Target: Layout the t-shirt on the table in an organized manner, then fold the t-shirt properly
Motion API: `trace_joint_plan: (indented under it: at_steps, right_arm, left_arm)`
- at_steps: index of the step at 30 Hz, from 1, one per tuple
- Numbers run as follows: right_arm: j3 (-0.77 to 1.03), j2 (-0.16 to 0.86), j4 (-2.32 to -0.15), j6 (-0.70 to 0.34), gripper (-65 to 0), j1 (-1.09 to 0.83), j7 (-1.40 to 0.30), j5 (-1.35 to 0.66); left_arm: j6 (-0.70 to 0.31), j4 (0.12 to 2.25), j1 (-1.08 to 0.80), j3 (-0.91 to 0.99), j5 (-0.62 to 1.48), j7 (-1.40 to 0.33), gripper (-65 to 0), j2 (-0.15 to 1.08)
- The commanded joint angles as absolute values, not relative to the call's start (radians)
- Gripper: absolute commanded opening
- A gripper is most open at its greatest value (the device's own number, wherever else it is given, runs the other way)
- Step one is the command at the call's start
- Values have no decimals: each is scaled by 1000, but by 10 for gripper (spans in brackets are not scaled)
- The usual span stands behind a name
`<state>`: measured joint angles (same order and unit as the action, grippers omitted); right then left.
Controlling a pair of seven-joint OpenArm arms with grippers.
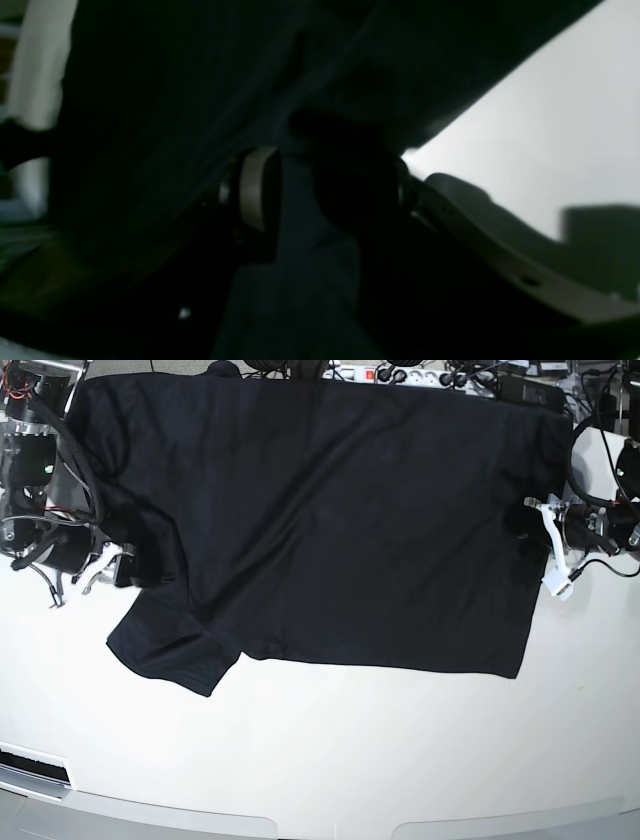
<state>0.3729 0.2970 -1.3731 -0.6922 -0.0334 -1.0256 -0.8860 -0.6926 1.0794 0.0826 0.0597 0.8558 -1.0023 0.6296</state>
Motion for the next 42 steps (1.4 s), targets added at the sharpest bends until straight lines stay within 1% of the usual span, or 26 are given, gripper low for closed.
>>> trace_joint_plan:
  at_steps: [1, 4, 7, 11, 15, 19, 23, 24, 25, 26, 28, 29, 33, 39, 42]
  right_arm:
    - [379, 316, -1386, -698, -345, -17, -973, -883]
    - [379, 308, -1386, -698, -341, -17, -917, -810]
    - [379, 278, -1386, -698, -304, -20, -922, -780]
    - [378, 248, -1386, -698, -303, -17, -926, -783]
    - [378, 247, -1386, -698, -303, -17, -931, -794]
    - [378, 247, -1386, -698, -303, -20, -970, -865]
    - [378, 244, -1386, -698, -307, -20, -968, -863]
    - [378, 244, -1386, -698, -329, -20, -966, -864]
    - [378, 244, -1386, -698, -377, -19, -962, -863]
    - [378, 244, -1386, -698, -449, -18, -961, -863]
    - [378, 244, -1386, -698, -624, -16, -961, -863]
    - [378, 245, -1386, -698, -650, -13, -962, -863]
    - [378, 261, -1386, -698, -650, 9, -972, -849]
    - [375, 340, -1386, -698, -650, 81, -993, -742]
    - [327, 374, -1386, -698, -650, 94, -986, -667]
  left_arm:
    - [-698, 1091, 97, 67, 873, -995, -650, 651]
    - [-698, 1091, 97, 67, 872, -995, -650, 651]
    - [-698, 1091, 97, 67, 873, -994, -650, 651]
    - [-698, 1091, 97, 67, 873, -994, -650, 651]
    - [-698, 1091, 97, 67, 873, -994, -650, 651]
    - [-698, 1091, 97, 67, 873, -994, -650, 651]
    - [-698, 1091, 97, 67, 873, -994, -650, 651]
    - [-698, 1091, 98, 67, 873, -994, -650, 651]
    - [-698, 1091, 98, 67, 873, -994, -650, 651]
    - [-698, 1091, 97, 67, 873, -994, -650, 651]
    - [-698, 1091, 97, 67, 873, -994, -650, 651]
    - [-698, 1091, 97, 67, 873, -994, -650, 651]
    - [-698, 1091, 97, 67, 873, -994, -650, 651]
    - [-698, 1091, 97, 67, 873, -995, -650, 651]
    - [-698, 1091, 97, 67, 873, -995, -650, 651]
